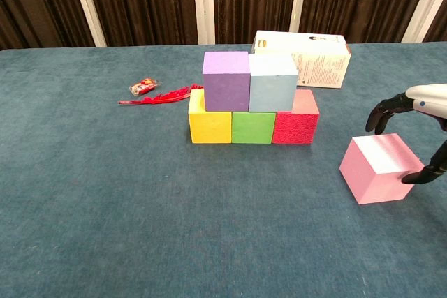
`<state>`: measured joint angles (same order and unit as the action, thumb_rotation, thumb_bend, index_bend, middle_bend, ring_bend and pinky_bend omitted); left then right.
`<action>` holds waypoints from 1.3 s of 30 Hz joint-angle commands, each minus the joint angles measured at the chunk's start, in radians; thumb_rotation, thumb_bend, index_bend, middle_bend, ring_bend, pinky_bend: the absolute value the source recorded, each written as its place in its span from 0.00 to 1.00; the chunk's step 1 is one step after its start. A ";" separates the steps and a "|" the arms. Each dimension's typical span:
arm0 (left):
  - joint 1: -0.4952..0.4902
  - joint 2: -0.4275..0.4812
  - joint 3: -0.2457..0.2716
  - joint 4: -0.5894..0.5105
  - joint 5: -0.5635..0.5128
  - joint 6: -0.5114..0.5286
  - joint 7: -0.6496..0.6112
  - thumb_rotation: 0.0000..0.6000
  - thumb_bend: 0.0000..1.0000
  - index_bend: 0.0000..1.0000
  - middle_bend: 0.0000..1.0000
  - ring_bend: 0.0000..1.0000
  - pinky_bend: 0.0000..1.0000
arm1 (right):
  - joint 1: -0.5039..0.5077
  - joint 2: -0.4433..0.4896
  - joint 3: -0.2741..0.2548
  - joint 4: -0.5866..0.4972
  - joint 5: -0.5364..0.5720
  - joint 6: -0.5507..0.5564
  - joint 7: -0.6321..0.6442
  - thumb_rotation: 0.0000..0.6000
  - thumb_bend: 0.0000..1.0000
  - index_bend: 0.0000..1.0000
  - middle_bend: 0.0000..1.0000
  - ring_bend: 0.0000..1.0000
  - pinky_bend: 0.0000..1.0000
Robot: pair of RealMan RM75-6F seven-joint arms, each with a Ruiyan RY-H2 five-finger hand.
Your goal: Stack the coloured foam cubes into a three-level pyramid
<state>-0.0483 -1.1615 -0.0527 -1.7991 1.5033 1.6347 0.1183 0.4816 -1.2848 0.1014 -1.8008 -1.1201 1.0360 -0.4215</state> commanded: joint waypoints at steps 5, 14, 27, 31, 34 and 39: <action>0.002 0.000 -0.006 -0.006 -0.009 -0.006 0.000 1.00 0.31 0.09 0.02 0.00 0.00 | 0.009 -0.009 -0.004 0.009 0.007 -0.001 -0.001 1.00 0.16 0.33 0.35 0.15 0.00; 0.005 -0.005 -0.014 -0.007 -0.017 -0.012 -0.003 1.00 0.31 0.10 0.02 0.00 0.00 | 0.017 -0.023 -0.006 0.014 0.022 0.010 -0.010 1.00 0.20 0.34 0.36 0.17 0.00; 0.010 -0.008 -0.023 -0.007 -0.018 -0.010 -0.009 1.00 0.31 0.10 0.02 0.00 0.00 | 0.025 -0.027 -0.015 0.012 0.027 0.018 -0.013 1.00 0.22 0.36 0.41 0.20 0.00; 0.012 -0.009 -0.028 -0.006 -0.022 -0.009 -0.011 1.00 0.31 0.10 0.02 0.00 0.00 | 0.023 -0.022 -0.017 0.003 0.019 0.025 -0.008 1.00 0.22 0.36 0.42 0.21 0.00; 0.011 -0.009 -0.029 -0.005 -0.026 -0.014 -0.009 1.00 0.31 0.10 0.02 0.00 0.00 | 0.023 -0.014 -0.018 -0.008 0.016 0.026 -0.004 1.00 0.22 0.36 0.42 0.21 0.00; 0.009 -0.007 -0.032 -0.004 -0.031 -0.022 -0.009 1.00 0.31 0.10 0.02 0.00 0.00 | 0.016 0.020 -0.017 -0.047 0.007 0.048 -0.003 1.00 0.22 0.36 0.42 0.21 0.00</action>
<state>-0.0391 -1.1684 -0.0850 -1.8029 1.4719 1.6132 0.1090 0.5004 -1.2758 0.0842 -1.8364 -1.1101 1.0773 -0.4247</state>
